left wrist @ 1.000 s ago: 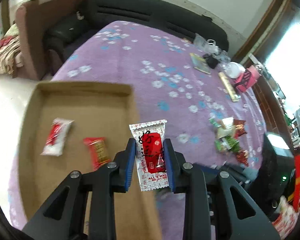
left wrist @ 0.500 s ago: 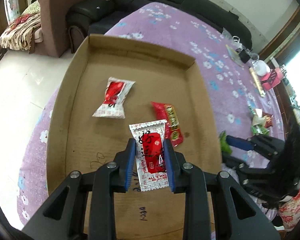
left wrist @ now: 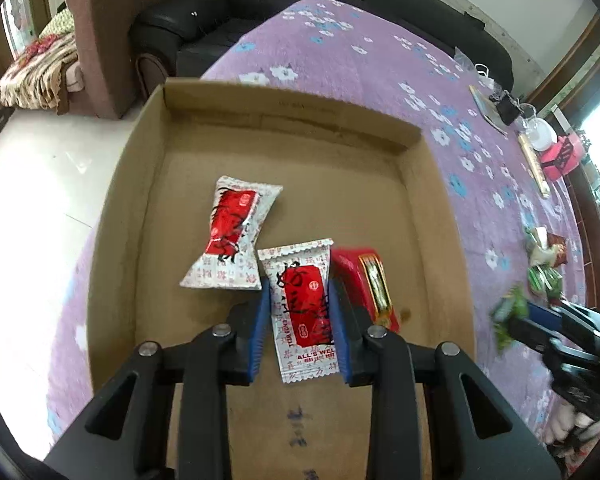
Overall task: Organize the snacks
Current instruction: 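Grasp the green pea bag with the right gripper while the left carries its packet to the tray, then release the packet and the green bag into the tray with both grippers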
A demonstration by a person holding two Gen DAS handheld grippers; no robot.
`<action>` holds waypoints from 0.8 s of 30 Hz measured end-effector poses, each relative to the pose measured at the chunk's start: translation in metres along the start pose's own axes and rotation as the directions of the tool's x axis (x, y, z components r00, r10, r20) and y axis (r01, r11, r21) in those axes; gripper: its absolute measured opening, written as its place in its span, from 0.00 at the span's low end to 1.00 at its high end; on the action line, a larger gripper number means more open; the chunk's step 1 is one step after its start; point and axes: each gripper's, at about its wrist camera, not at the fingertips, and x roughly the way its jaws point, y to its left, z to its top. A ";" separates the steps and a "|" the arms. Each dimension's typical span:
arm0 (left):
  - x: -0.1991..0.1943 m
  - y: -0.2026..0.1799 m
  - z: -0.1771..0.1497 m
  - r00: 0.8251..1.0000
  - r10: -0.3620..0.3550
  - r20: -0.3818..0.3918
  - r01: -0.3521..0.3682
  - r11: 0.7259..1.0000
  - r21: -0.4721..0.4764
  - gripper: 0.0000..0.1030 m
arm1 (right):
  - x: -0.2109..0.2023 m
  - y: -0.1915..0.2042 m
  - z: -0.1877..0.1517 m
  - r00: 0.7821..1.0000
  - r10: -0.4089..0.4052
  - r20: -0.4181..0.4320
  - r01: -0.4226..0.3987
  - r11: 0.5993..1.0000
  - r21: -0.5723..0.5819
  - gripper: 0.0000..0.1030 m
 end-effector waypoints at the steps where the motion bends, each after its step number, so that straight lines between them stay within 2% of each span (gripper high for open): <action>1: 0.001 0.001 0.004 1.000 0.002 0.005 -0.002 1.000 0.002 0.31 | -0.005 -0.002 0.000 1.000 0.003 0.008 -0.003 1.000 0.012 0.22; 4: -0.003 0.005 0.009 1.000 0.001 0.021 -0.001 1.000 0.004 0.32 | -0.018 0.000 0.005 0.999 0.012 0.036 -0.013 0.999 0.046 0.22; 8: -0.024 0.006 0.000 0.998 -0.030 0.056 0.030 1.000 0.006 0.37 | -0.025 0.019 0.014 0.996 0.080 0.044 -0.083 0.995 0.060 0.22; 11: -0.048 0.008 -0.015 0.995 -0.045 0.087 0.046 0.999 -0.003 0.37 | -0.019 0.048 0.018 0.988 0.150 0.022 -0.151 0.988 0.043 0.22; 14: -0.075 0.017 -0.030 0.990 -0.075 0.118 0.081 0.996 -0.044 0.43 | -0.004 0.076 0.018 0.980 0.198 -0.021 -0.198 0.980 0.015 0.22; 15: -0.083 0.021 -0.034 0.989 -0.079 0.129 0.087 0.994 -0.059 0.47 | 0.003 0.086 0.017 0.978 0.204 -0.039 -0.204 0.979 0.004 0.22; 19: -0.116 0.041 -0.047 0.982 -0.059 0.178 0.078 0.991 -0.106 0.49 | 0.041 0.118 0.019 0.972 0.205 -0.115 -0.207 0.978 -0.006 0.23; 22: -0.135 0.058 -0.055 0.979 -0.037 0.200 0.065 0.989 -0.136 0.53 | 0.055 0.135 0.025 0.976 0.174 -0.127 -0.180 0.983 -0.030 0.25; 24: -0.147 0.070 -0.062 0.976 -0.017 0.218 0.052 0.986 -0.155 0.56 | 0.052 0.144 0.029 0.975 0.189 -0.113 -0.196 0.979 -0.052 0.25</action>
